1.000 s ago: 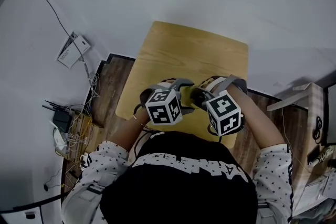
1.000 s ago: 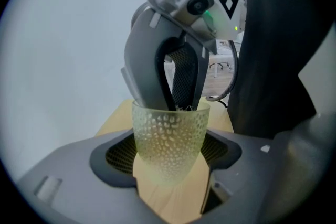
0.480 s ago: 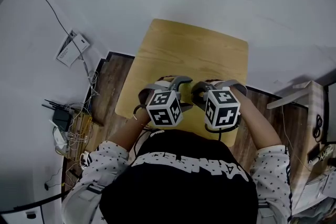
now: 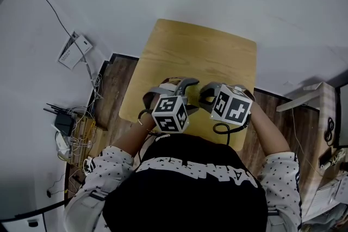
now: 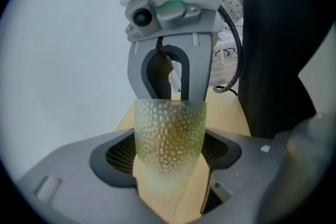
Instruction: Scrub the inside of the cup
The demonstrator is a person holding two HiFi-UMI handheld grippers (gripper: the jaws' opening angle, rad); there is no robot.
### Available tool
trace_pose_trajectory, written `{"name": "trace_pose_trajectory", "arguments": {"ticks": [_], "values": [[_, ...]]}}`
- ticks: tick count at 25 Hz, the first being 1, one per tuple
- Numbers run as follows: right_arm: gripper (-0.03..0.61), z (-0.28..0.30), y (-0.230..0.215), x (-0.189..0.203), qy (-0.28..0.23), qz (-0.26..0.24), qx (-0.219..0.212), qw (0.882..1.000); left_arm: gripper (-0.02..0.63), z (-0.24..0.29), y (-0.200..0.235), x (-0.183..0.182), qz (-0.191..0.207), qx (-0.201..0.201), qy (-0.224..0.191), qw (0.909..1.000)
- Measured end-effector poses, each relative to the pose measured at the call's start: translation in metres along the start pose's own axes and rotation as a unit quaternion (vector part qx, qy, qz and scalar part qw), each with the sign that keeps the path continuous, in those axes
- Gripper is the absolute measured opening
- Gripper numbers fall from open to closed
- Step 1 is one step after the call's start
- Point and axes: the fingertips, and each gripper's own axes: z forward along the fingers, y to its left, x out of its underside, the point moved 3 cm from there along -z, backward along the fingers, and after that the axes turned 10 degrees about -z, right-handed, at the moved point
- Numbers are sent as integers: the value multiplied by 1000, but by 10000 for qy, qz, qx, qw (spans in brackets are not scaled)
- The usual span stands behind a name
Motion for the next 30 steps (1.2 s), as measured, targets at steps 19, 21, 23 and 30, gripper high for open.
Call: {"name": "trace_pose_trajectory", "arguments": {"ticks": [19, 21, 23, 30], "values": [[46, -3, -13, -2, -1477, 3357, -558, 9286, 365, -7, 4, 0, 380, -279, -47, 9989], [46, -3, -14, -2, -1666, 3673, -652, 9127, 365, -8, 4, 1, 395, -291, -39, 9988], [46, -4, -15, -3, -1836, 3913, -727, 8988, 365, -9, 5, 1, 418, -319, -35, 9986], [46, -6, -22, -3, -2374, 4657, -888, 8479, 365, -11, 11, 1, 619, -527, -32, 9967]]}}
